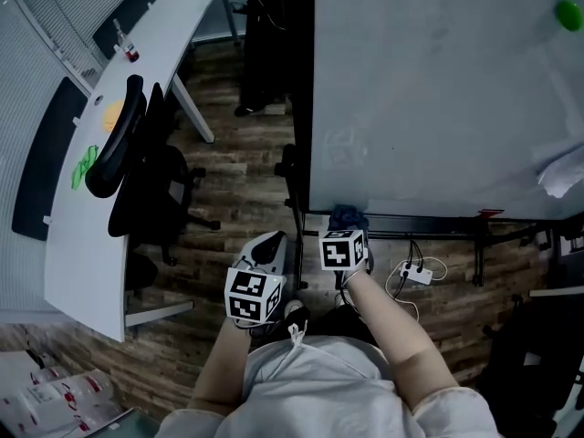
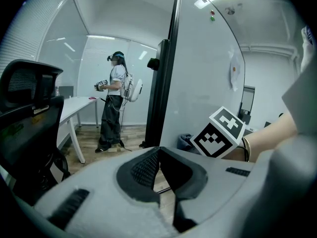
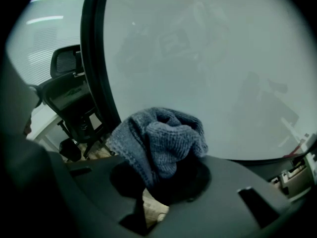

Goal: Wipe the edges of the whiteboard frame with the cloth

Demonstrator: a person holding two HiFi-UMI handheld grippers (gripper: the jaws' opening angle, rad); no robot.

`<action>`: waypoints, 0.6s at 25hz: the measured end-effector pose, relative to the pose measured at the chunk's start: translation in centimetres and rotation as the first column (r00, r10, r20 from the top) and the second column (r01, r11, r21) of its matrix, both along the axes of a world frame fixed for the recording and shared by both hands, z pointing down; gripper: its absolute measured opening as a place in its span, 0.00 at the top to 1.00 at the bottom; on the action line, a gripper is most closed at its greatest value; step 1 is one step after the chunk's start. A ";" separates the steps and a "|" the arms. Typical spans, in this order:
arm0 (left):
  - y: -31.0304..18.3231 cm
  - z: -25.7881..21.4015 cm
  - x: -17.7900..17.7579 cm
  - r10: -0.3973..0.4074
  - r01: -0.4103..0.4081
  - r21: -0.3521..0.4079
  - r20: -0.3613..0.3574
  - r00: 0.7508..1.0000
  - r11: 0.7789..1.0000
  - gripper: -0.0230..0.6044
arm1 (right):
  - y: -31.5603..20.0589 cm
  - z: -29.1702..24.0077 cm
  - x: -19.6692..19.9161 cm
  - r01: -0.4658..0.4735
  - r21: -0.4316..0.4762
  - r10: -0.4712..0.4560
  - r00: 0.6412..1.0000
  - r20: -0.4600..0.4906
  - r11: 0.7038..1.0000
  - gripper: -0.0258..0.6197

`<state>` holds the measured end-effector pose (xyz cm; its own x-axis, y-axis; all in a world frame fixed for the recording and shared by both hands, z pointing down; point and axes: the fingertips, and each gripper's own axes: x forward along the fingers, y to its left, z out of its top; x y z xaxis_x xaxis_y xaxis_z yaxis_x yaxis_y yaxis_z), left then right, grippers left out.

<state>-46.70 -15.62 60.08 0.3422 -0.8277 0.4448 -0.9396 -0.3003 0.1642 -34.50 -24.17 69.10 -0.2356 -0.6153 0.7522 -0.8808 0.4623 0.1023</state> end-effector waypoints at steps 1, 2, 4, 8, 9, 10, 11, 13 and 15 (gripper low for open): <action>0.0 0.0 -0.4 0.001 -0.001 0.001 0.002 1.000 1.000 0.93 | 0.0 0.0 -0.8 0.003 0.001 -0.003 1.000 0.011 1.000 0.84; 0.0 0.1 -0.8 0.002 -0.002 0.000 0.003 1.000 1.000 0.93 | 0.1 0.0 -1.5 0.008 0.002 -0.008 1.000 0.020 1.000 0.84; 0.2 0.5 -1.3 0.005 -0.004 -0.006 0.005 1.000 1.000 0.93 | 0.2 0.1 -2.6 0.007 0.004 -0.007 1.000 0.025 1.000 0.84; 0.9 0.8 -2.3 -0.002 0.002 0.001 0.011 1.000 1.000 0.93 | 0.4 0.2 -3.5 -0.024 0.004 0.024 0.999 0.045 1.000 0.84; 1.0 0.8 -2.6 -0.005 0.005 0.003 0.015 1.000 1.000 0.93 | 0.5 0.1 -3.9 -0.018 0.005 0.018 0.998 0.052 1.000 0.84; 1.1 0.8 -2.9 -0.007 0.006 0.003 0.020 1.000 1.000 0.93 | 0.6 0.0 -4.4 -0.006 0.007 0.006 0.998 0.058 1.000 0.84; 1.2 0.9 -3.1 -0.004 0.004 0.003 0.026 1.000 1.000 0.93 | 0.8 -0.1 -5.1 0.007 0.010 -0.008 0.998 0.063 1.000 0.84; 1.2 1.0 -3.6 0.009 -0.009 0.002 0.042 0.999 1.000 0.93 | 1.1 -0.3 -6.5 0.031 0.020 -0.033 0.997 0.074 0.999 0.84; 1.2 1.1 -3.8 0.025 -0.025 0.005 0.055 0.998 1.000 0.93 | 1.2 -0.7 -8.0 0.051 0.033 -0.054 0.994 0.091 0.998 0.84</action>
<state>-50.47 -14.42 61.16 0.3381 -0.8216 0.4589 -0.9393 -0.3246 0.1110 -42.46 -22.96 68.43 -0.3355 -0.6226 0.7070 -0.8615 0.5064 0.0371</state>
